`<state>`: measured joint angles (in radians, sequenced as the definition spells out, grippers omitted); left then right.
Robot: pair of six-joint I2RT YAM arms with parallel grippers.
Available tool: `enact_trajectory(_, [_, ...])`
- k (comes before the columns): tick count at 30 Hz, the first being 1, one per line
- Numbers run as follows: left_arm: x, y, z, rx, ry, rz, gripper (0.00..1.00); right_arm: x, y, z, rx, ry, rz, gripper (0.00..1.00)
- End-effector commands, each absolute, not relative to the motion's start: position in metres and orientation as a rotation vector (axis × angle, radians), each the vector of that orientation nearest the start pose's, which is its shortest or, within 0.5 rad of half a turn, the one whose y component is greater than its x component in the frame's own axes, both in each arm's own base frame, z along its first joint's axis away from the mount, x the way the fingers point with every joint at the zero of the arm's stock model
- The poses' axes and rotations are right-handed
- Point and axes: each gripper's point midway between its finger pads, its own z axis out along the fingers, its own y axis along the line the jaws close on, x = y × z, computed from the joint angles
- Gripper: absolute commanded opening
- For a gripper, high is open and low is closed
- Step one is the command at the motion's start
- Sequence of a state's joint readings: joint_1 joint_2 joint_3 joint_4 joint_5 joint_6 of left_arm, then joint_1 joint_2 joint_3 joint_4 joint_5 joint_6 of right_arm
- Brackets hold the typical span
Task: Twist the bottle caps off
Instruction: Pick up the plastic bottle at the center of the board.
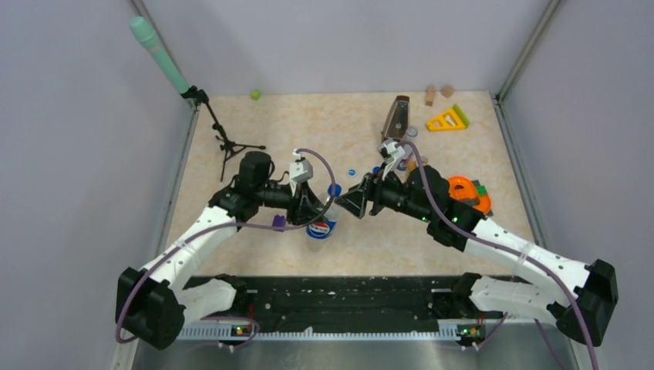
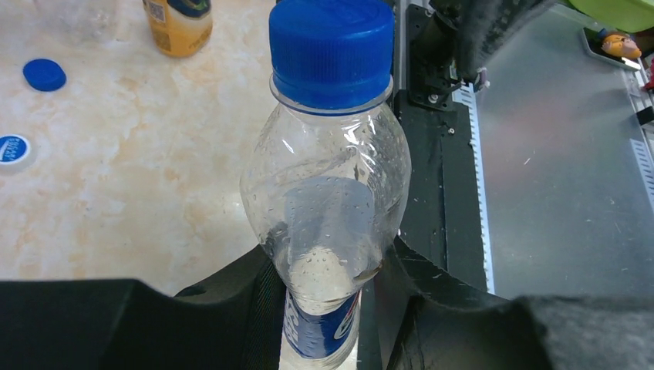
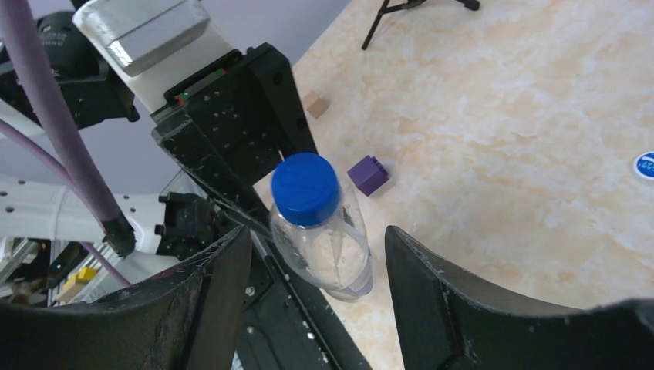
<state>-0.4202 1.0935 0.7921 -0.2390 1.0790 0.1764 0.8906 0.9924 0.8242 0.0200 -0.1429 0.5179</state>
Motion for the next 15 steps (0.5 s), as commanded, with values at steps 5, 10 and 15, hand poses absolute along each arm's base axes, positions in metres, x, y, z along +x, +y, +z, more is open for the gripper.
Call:
enact_trajectory(5, [0.176, -0.255, 0.199, 1.273, 1.757, -1.237, 0.22, 0.181, 0.324, 0.288, -0.52, 1.762, 1.226, 0.62])
enact_trajectory(10, [0.171, -0.257, 0.202, 1.297, 1.732, -1.252, 0.21, 0.181, 0.324, 0.282, -0.517, 1.79, 1.215, 0.59])
enact_trajectory(15, [0.17, -0.257, 0.202, 1.304, 1.725, -1.253, 0.21, 0.181, 0.326, 0.276, -0.522, 1.808, 1.216, 0.55])
